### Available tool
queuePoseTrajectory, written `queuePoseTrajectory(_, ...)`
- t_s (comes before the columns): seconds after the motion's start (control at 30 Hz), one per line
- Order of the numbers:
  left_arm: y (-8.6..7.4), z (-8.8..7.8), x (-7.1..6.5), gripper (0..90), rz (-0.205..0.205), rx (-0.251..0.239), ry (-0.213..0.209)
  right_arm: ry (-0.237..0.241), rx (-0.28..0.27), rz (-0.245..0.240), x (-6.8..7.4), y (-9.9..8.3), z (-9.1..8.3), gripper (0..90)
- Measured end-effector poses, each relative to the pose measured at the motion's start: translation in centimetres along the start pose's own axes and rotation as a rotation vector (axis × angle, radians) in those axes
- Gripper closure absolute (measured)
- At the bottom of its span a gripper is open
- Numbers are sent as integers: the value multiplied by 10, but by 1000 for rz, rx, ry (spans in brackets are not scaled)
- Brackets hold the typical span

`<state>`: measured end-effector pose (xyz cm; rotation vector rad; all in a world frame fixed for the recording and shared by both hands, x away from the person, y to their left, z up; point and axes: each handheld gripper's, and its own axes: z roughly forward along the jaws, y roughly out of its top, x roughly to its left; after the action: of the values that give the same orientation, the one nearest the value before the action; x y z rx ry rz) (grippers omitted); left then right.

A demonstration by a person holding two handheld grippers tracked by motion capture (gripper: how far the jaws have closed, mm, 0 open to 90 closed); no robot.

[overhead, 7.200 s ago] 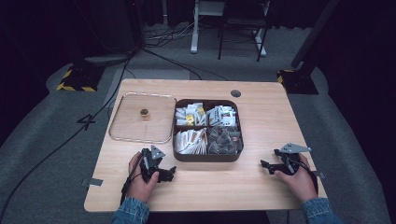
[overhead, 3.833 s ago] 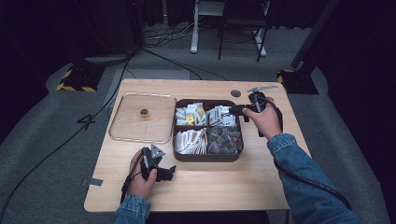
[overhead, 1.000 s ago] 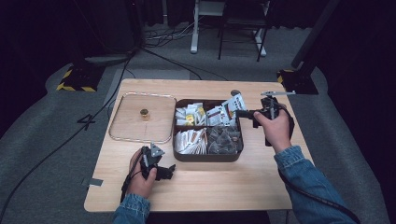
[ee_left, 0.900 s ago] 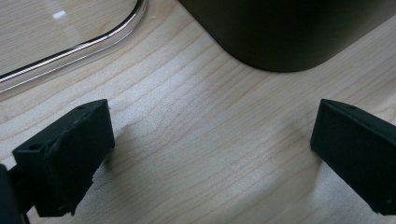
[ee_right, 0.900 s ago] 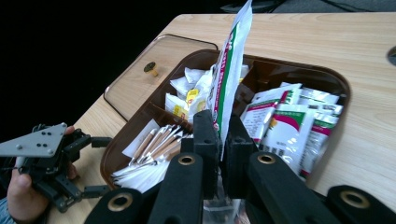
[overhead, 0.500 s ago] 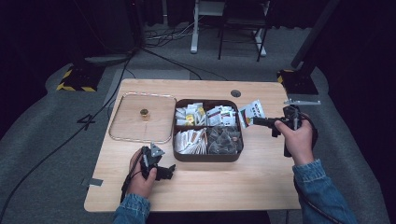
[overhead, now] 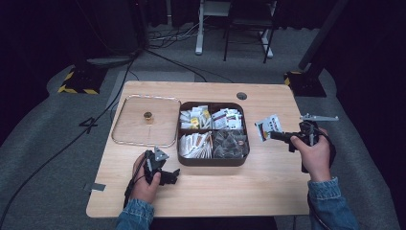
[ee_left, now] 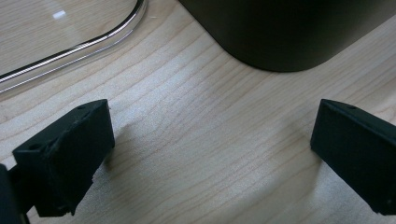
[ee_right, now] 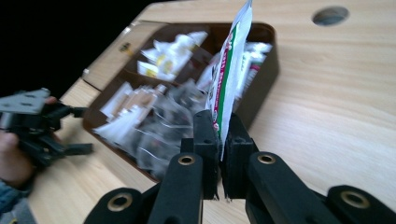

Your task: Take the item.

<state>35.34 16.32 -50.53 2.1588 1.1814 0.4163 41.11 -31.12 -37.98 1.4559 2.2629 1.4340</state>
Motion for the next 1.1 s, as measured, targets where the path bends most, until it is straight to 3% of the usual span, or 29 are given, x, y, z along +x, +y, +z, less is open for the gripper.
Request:
queuePoseTrajectory(0.4, 0, 0, 0, 0, 1, 3, -2, -61, 62, 68, -32, -17, 15, 870)
queuePoseTrajectory(1.1, 0, 0, 0, 0, 0, -1, 0, -118, 185, 131, -60, -33, 33, 868)
